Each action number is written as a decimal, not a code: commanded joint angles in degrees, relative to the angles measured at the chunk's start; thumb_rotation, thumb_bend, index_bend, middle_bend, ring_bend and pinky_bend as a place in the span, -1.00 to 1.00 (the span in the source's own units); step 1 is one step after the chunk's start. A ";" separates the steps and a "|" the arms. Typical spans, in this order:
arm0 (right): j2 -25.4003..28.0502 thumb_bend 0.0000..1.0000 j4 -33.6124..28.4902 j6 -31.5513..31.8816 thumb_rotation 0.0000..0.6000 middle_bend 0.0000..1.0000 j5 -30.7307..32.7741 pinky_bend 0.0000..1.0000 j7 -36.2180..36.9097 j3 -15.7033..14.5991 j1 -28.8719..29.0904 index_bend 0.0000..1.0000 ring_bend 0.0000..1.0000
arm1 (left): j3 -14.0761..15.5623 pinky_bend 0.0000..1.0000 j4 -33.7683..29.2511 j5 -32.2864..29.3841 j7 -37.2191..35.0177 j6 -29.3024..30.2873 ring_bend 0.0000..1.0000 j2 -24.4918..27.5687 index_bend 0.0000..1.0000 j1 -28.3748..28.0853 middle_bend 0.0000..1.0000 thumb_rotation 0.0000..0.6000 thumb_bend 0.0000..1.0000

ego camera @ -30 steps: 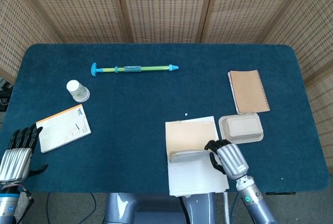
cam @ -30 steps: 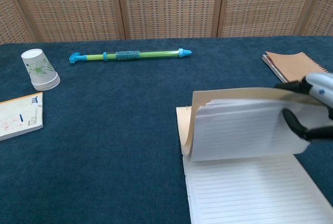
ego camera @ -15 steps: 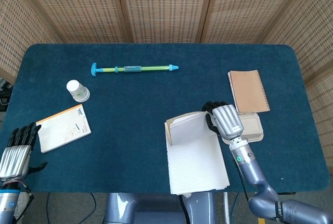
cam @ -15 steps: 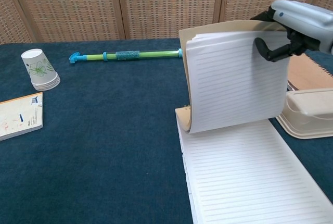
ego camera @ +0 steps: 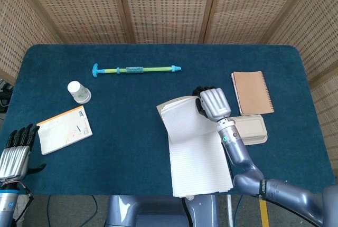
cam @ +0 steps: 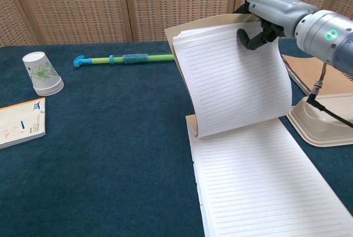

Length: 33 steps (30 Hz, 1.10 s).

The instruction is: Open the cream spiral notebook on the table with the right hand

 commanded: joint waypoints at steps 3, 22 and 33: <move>-5.02 0.60 12.30 -4.95 1.00 0.07 4.74 0.06 -0.03 3.31 7.59 0.20 0.01 | -0.40 -1.00 0.26 -1.30 0.34 -0.57 -1.00 -0.08 -1.00 -0.28 -1.00 1.00 -0.76; -16.79 0.59 49.06 -12.72 1.00 0.06 6.66 0.06 13.10 5.01 22.28 0.20 0.01 | -0.71 -1.00 3.84 -3.85 0.57 -2.99 -1.00 -2.33 -1.00 -1.67 -1.00 1.00 -0.76; -18.17 -0.27 53.81 -17.28 1.00 -0.73 4.41 -0.70 21.67 1.77 22.18 -0.58 -0.81 | -0.58 -1.00 4.30 -3.73 0.71 -2.56 -1.00 -2.75 -1.00 -1.77 -1.00 1.00 -0.76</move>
